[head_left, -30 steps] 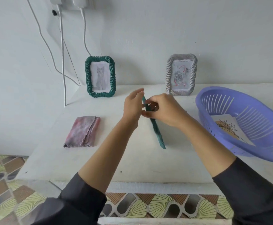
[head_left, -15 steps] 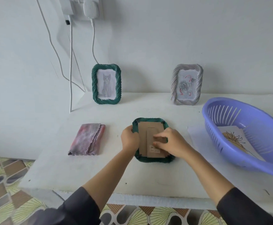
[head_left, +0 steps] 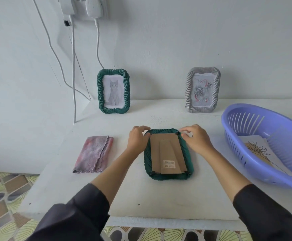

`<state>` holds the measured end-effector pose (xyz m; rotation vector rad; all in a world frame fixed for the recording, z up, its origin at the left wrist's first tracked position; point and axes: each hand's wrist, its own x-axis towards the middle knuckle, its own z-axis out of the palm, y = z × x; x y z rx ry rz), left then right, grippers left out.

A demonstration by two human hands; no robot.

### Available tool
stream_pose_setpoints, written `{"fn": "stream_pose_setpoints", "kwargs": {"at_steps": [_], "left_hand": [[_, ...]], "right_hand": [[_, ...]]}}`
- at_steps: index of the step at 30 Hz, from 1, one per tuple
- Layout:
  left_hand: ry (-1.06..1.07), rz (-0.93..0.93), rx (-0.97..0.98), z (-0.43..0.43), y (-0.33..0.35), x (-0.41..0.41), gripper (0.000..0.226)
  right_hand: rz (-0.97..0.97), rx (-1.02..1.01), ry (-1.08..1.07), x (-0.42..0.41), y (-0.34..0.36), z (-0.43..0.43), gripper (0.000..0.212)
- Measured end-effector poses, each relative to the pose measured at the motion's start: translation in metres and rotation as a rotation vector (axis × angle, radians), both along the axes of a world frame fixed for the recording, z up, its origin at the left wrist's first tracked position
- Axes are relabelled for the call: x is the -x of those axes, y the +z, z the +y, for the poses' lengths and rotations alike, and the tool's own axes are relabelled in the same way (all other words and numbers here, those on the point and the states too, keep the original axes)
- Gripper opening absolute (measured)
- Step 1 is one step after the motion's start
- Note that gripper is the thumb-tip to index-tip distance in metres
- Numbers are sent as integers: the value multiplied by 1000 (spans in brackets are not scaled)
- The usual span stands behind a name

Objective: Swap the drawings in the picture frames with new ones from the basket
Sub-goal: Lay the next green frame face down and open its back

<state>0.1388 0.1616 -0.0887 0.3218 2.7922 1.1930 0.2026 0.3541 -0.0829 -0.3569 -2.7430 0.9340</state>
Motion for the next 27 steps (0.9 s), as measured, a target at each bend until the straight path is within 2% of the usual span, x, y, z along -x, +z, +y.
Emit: {"fn": "stream_pose_setpoints", "kwargs": {"at_steps": [6, 10, 17, 27], "left_hand": [[-81, 37, 5, -1, 1, 14, 20], [-119, 43, -2, -4, -2, 23, 21], [-139, 2, -3, -2, 0, 36, 15], [95, -5, 11, 15, -5, 28, 8]], "right_hand": [[-65, 15, 114, 20, -8, 6, 24], [-21, 22, 100, 27, -12, 6, 18], [-38, -56, 165, 38, -6, 9, 12], [-19, -83, 68, 47, -9, -1, 6]]}}
